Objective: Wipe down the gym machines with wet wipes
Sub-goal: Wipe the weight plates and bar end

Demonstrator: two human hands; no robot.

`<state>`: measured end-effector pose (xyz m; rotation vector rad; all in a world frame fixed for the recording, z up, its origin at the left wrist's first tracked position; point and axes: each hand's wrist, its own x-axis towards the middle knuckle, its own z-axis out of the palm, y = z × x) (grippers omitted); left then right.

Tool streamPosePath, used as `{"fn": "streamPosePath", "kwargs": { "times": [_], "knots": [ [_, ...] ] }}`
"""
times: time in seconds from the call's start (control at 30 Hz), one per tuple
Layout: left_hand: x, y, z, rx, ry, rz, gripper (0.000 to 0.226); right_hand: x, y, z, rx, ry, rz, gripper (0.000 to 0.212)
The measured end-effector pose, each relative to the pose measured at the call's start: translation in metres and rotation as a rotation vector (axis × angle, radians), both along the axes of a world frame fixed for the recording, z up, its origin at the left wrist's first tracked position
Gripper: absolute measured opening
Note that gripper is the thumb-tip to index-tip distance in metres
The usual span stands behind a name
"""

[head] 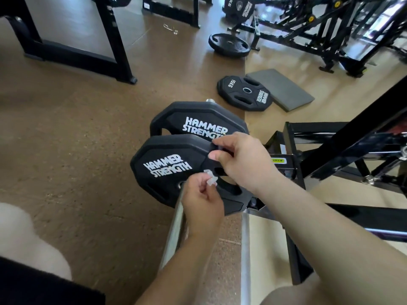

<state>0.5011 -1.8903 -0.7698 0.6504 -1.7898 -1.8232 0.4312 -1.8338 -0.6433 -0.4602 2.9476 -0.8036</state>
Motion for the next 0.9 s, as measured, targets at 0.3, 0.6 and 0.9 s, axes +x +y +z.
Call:
{"fn": "streamPosePath", "kwargs": {
  "times": [0.3,0.6,0.9],
  "knots": [
    [0.009,0.014,-0.007,0.151,-0.075,-0.006,0.016,-0.010,0.040,0.010,-0.002,-0.328,-0.056,0.021],
    [0.001,0.021,-0.007,0.181,-0.058,-0.018,0.012,-0.017,0.025,0.011,0.013,-0.314,0.031,0.024],
    [0.012,0.006,-0.004,0.110,-0.064,-0.028,0.013,-0.022,0.044,0.008,0.277,-0.398,0.136,0.010]
  ]
}}
